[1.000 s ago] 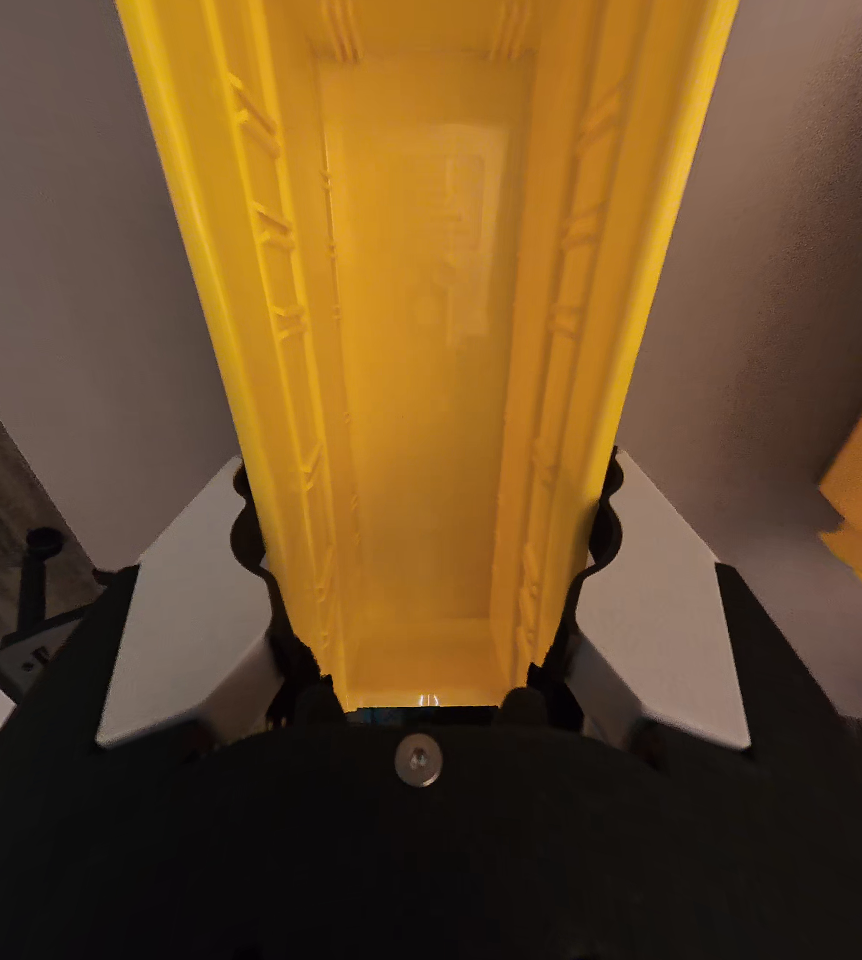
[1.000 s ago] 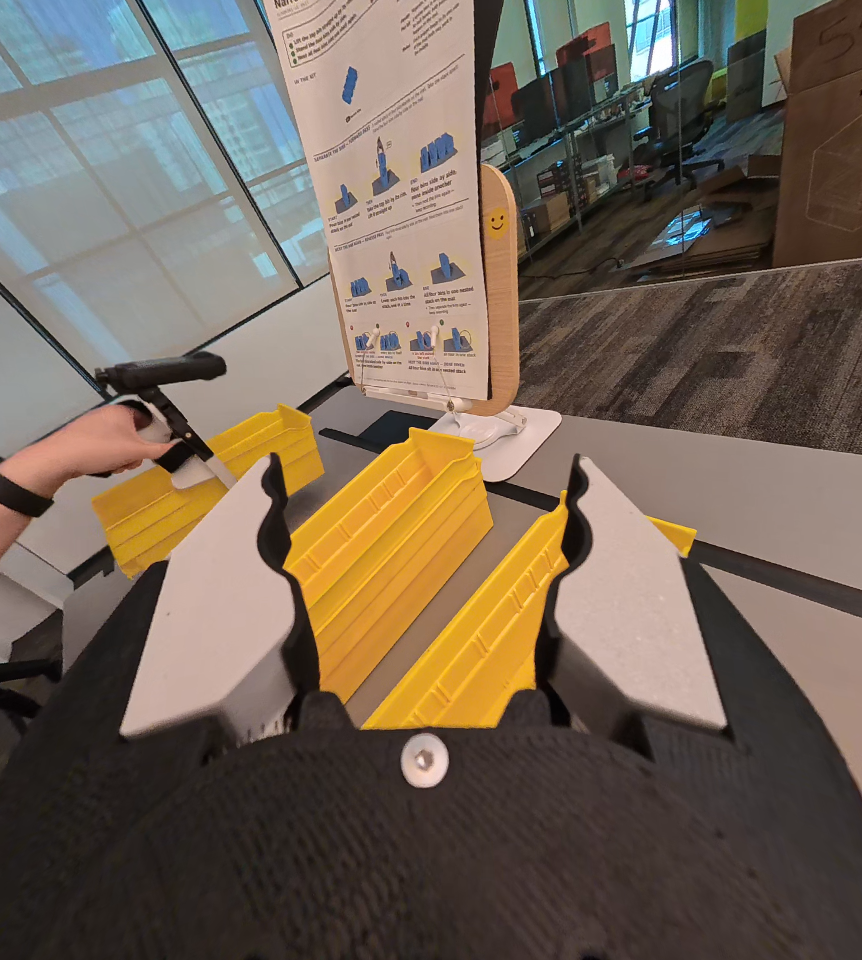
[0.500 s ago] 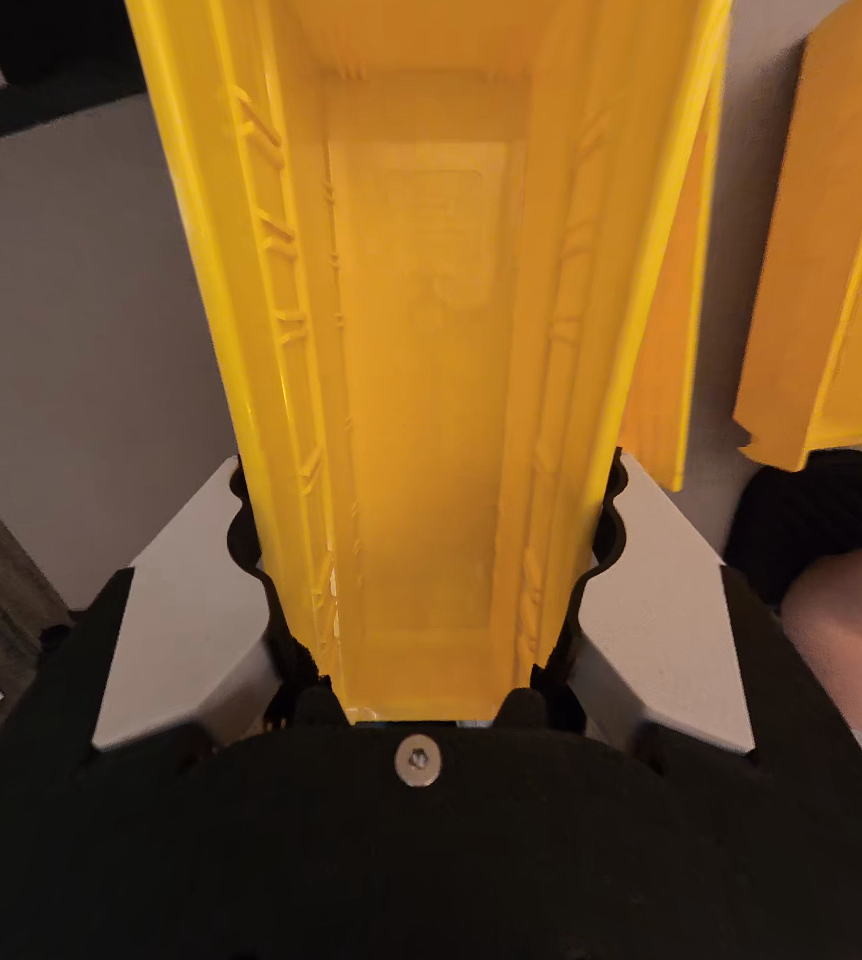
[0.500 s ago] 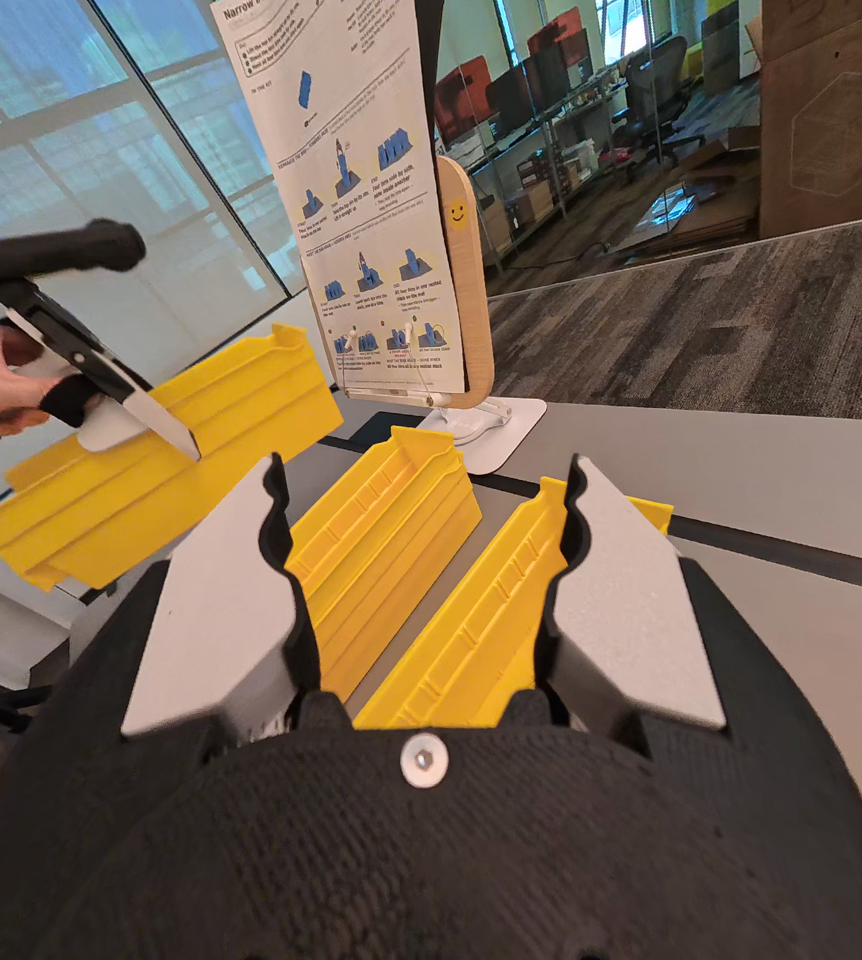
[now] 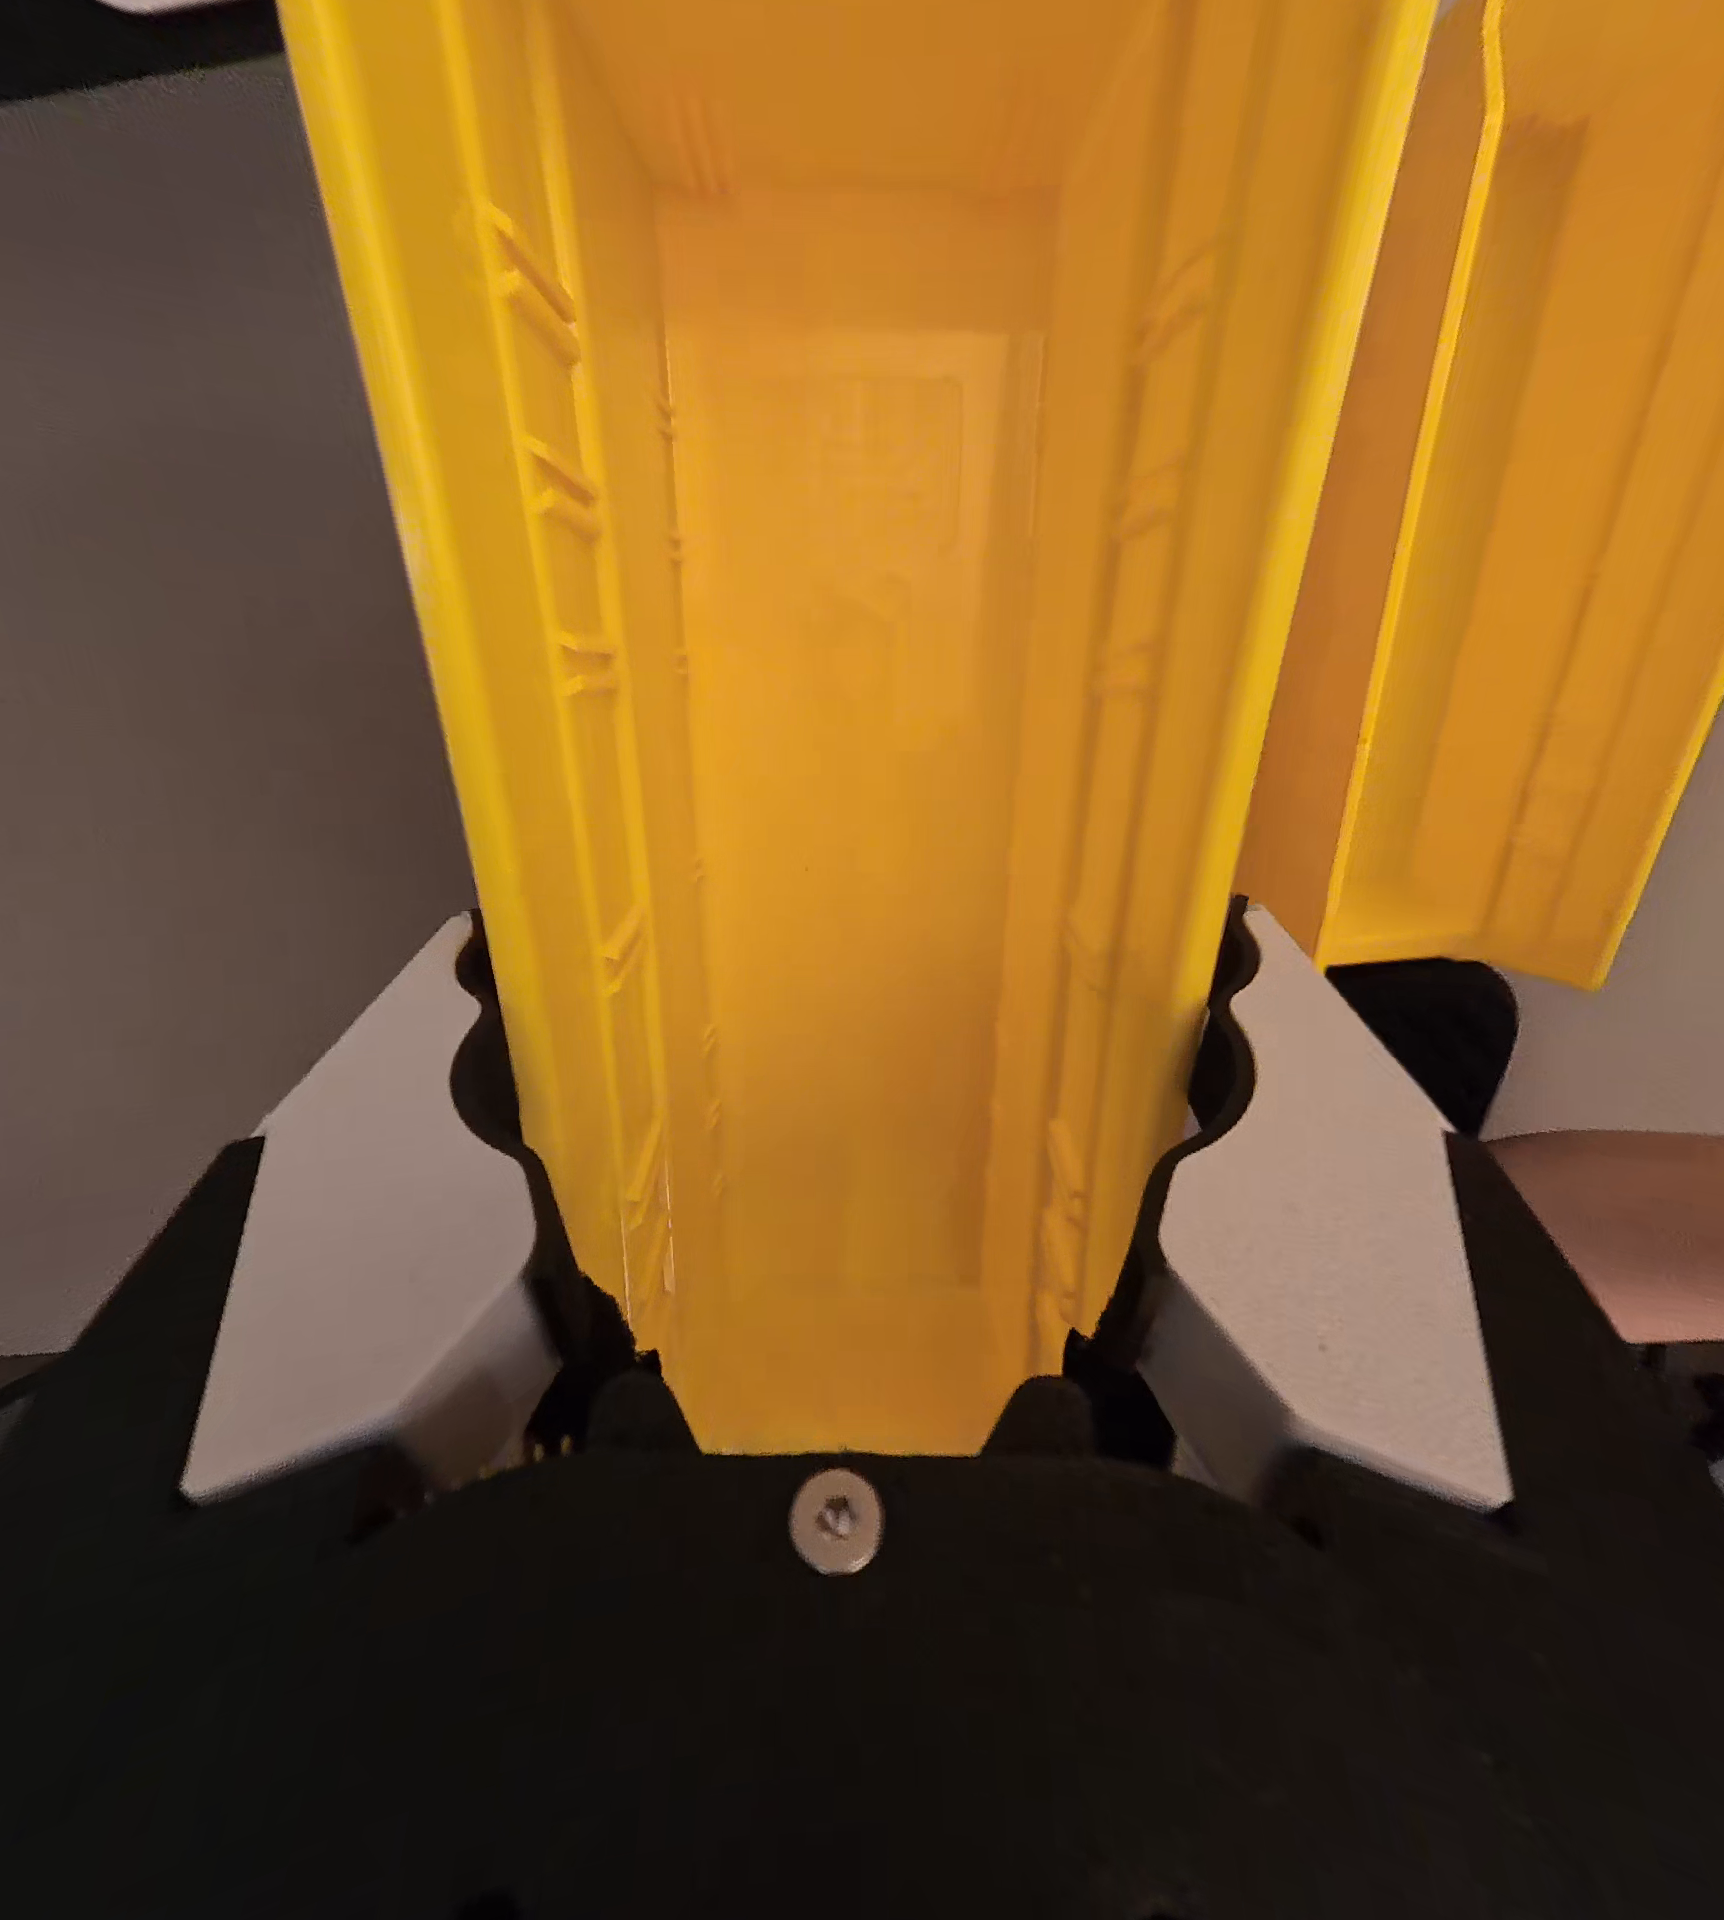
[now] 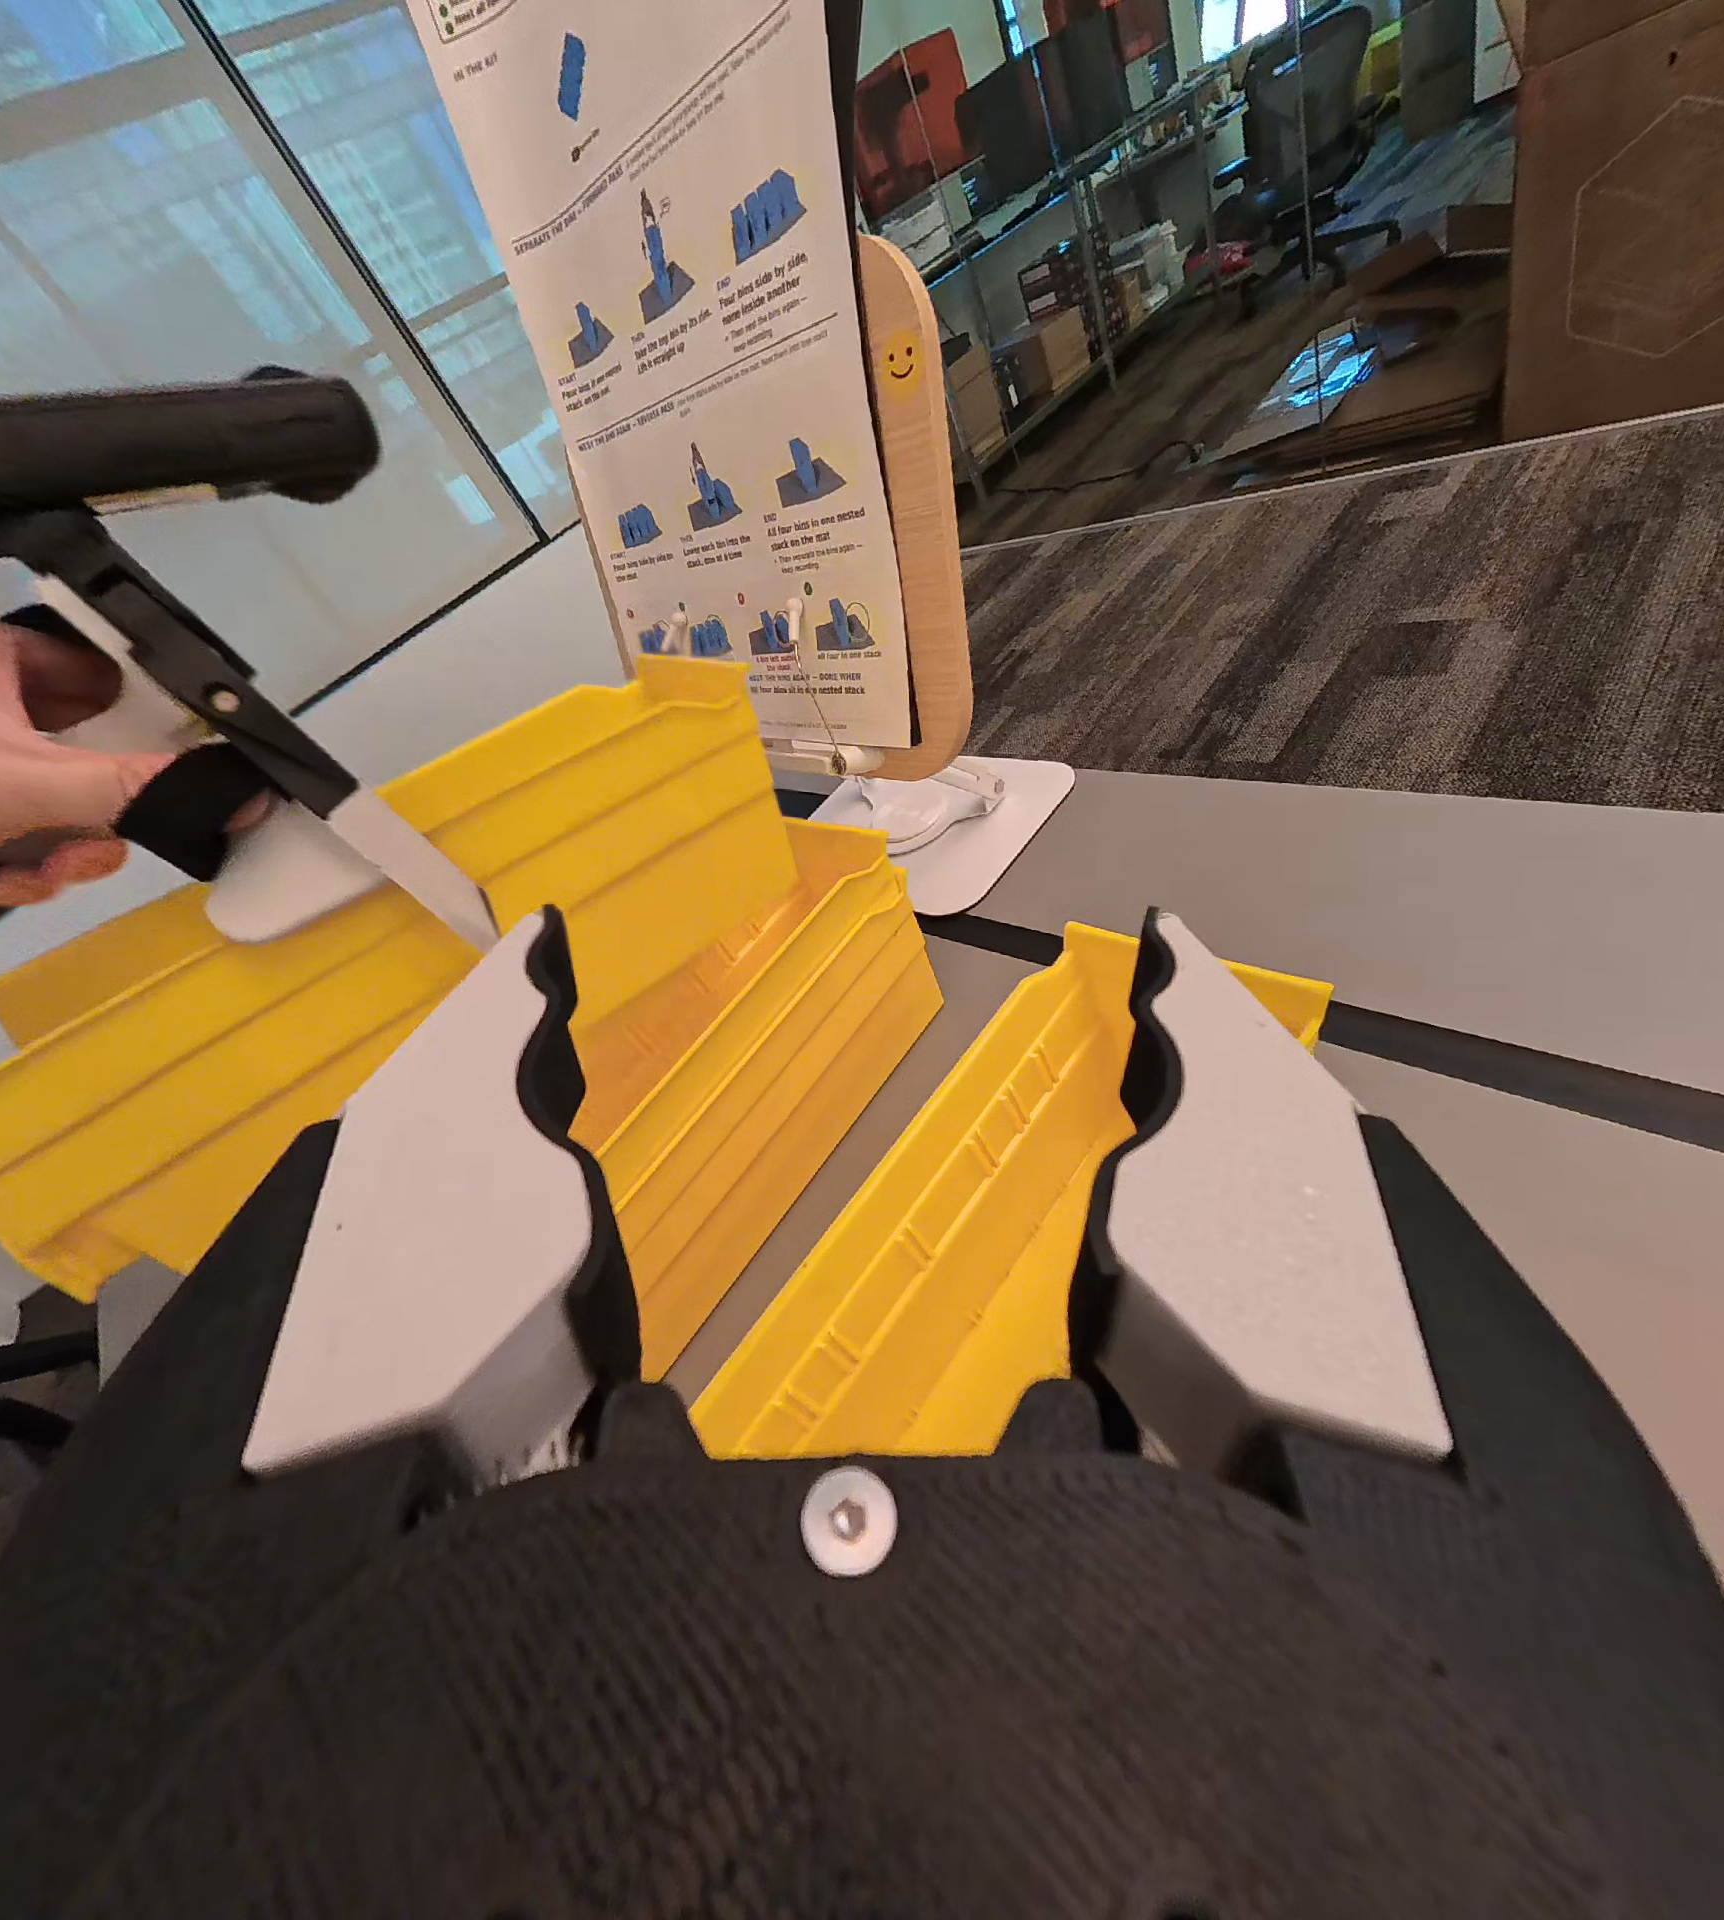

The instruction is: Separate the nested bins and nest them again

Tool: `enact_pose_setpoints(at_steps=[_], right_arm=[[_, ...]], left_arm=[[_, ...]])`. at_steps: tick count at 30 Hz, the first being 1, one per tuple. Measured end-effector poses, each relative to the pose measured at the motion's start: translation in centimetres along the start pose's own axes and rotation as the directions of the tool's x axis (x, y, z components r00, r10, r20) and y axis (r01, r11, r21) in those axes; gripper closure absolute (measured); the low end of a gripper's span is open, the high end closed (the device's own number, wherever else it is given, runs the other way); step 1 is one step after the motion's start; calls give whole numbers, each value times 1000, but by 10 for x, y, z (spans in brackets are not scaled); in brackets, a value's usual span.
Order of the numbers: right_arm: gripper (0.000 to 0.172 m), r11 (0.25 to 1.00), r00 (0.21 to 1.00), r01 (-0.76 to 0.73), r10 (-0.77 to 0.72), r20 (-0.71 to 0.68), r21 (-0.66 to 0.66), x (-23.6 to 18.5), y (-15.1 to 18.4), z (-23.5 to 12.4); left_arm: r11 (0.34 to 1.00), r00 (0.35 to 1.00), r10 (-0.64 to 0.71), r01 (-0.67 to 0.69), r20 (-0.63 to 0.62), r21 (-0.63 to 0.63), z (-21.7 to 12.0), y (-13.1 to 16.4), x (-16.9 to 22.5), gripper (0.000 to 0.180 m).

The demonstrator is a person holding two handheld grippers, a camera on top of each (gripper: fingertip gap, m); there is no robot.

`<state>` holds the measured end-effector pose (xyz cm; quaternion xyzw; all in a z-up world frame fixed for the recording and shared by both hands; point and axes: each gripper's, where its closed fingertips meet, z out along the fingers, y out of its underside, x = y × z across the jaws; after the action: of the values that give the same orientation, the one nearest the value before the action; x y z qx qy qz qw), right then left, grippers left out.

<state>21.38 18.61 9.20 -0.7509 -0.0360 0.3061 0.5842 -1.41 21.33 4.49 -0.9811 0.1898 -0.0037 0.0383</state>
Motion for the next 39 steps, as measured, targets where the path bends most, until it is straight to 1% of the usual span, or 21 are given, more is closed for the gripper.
enact_pose_setpoints(at_steps=[4,6,10,15,16,17,22,32,33,39], right_arm=[[65,1000,1000,-13,13,10,7,1,-1,-2],[65,1000,1000,-19,19,17,14,1,-3,-3],[65,1000,999,-25,24,29,14,1,-2,-3],[65,999,999,-37,36,31,25,3,-4,-7],[65,999,999,-40,39,31,28,4,-4,-7],[65,999,999,-43,42,31,28,5,-4,-7],[65,999,998,-49,48,30,17,7,-2,-5],[65,999,999,-42,42,31,4,4,1,-1],[65,999,999,-42,42,31,4,4,1,-1],[65,999,999,-44,44,31,-3,5,3,1]], left_arm=[[996,995,-83,82,-63,-28,24,-3,13,47],[993,991,-112,110,-72,-34,34,-3,13,47],[992,991,-127,126,-43,-23,43,-4,7,48],[988,986,-154,152,-69,-27,61,-6,7,48],[988,985,-156,155,-71,-24,65,-8,6,49],[989,987,-149,148,-67,-14,67,-10,6,57],[989,988,-145,144,-52,-28,83,-11,8,55],[986,983,-147,155,-106,69,93,-22,4,54],[986,984,-145,153,-105,69,94,-21,5,52],[984,985,-122,137,-125,114,94,-25,4,49]])
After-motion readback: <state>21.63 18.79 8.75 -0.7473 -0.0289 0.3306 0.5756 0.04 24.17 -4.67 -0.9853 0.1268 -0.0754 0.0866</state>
